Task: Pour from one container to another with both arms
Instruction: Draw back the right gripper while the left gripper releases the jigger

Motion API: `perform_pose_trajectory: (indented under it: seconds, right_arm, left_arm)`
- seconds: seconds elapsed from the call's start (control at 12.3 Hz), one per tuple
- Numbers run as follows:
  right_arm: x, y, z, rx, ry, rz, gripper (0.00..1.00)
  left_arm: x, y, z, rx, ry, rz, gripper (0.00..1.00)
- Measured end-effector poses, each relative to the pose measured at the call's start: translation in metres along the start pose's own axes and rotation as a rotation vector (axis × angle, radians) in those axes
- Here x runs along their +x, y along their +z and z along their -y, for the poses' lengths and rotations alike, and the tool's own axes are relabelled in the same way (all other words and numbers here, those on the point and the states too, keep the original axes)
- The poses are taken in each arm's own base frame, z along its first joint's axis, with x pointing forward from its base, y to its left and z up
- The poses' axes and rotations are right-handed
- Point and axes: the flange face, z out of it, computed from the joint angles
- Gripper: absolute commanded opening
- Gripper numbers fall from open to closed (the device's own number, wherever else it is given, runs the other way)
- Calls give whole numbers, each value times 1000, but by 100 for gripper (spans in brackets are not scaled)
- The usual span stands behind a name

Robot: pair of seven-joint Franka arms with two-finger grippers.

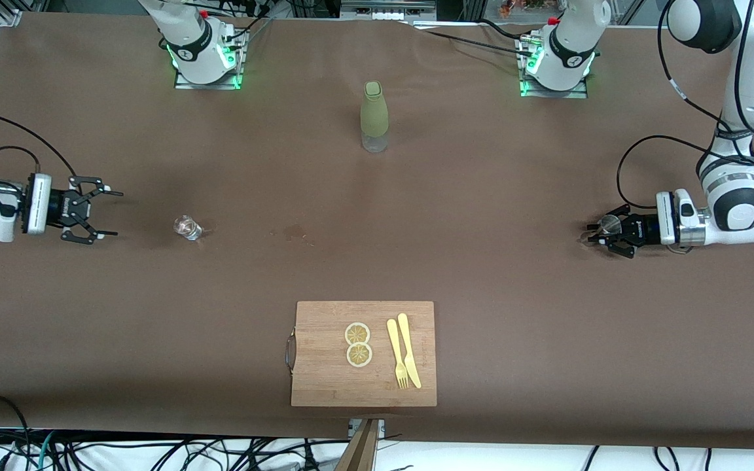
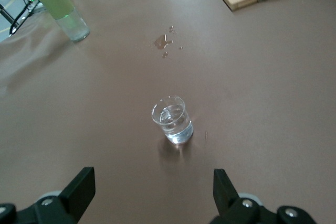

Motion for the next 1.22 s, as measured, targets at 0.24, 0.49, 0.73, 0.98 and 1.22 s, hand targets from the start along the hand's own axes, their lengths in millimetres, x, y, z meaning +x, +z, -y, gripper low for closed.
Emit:
perform_pose_trajectory:
  seconds: [0.24,0.49,0.73,0.98,1.22]
  right_arm:
    - [46,-25,16,-33,145,117,100]
    - [95,-41,31,-82,284,226,100]
    - [152,-49,52,-155,439,354,100]
    - [186,-59,74,-251,596,481,100]
    - [221,-62,92,-389,724,600,100]
  left_arm:
    - [-2,-9,5,9,9,18,100]
    - [6,-46,19,-40,2,125,100]
    - [45,-88,41,-82,-162,253,100]
    - [124,-120,61,-80,-406,394,100]
    - [212,-109,79,-23,-636,520,100]
